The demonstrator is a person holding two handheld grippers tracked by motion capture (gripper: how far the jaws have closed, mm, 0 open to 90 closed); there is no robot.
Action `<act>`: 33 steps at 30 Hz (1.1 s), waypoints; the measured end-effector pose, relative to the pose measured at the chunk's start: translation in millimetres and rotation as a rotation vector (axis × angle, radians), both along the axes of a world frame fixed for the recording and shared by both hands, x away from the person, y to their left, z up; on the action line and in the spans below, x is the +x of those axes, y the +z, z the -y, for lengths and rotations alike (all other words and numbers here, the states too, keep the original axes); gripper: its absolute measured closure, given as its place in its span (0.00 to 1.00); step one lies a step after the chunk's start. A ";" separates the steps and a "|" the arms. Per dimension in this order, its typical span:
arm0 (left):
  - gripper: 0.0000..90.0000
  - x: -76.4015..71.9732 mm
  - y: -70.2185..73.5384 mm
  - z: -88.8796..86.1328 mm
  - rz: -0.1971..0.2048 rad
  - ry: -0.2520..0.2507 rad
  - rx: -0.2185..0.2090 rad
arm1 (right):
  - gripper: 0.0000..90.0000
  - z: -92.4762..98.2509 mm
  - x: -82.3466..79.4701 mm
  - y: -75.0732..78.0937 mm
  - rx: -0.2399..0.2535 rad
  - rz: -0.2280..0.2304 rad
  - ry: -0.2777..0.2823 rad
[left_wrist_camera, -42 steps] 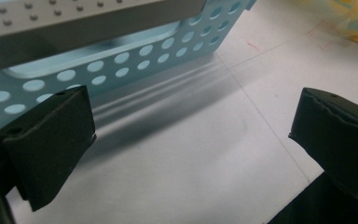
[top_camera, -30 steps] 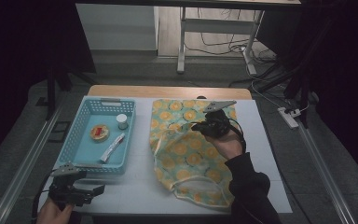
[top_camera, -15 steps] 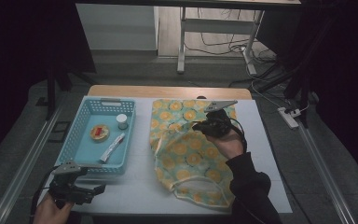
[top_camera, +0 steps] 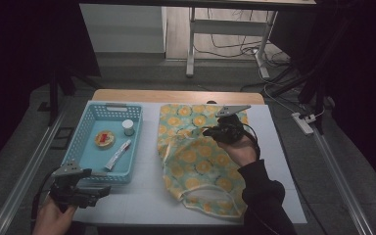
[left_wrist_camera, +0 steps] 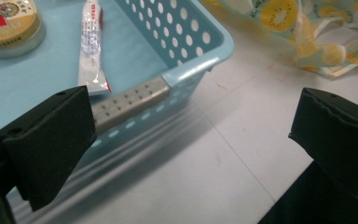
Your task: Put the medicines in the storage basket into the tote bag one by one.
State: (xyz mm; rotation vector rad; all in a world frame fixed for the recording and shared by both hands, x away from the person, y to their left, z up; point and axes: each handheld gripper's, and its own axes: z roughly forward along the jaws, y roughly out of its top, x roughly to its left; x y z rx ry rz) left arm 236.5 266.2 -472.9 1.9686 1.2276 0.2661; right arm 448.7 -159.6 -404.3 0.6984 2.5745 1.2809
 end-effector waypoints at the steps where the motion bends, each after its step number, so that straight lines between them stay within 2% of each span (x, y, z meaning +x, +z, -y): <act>1: 0.00 2.3 0.8 0.1 -0.001 -0.001 0.004 | 1.00 -0.2 0.2 -0.4 0.001 0.000 0.000; 13: 0.00 32.8 3.9 -0.3 -0.005 0.010 0.030 | 1.00 -0.8 0.8 -1.7 -0.001 0.001 0.005; 19: 0.00 48.6 5.8 0.1 -0.020 0.009 0.064 | 1.00 -1.0 0.3 -1.3 0.000 0.004 0.005; 24: 0.00 63.1 8.3 -0.1 -0.037 0.017 0.065 | 1.00 -1.0 0.3 -1.2 0.001 0.004 0.004; 33: 0.00 87.9 10.5 -2.4 -0.029 0.027 0.117 | 1.00 -0.9 -0.2 -0.3 0.009 0.010 0.006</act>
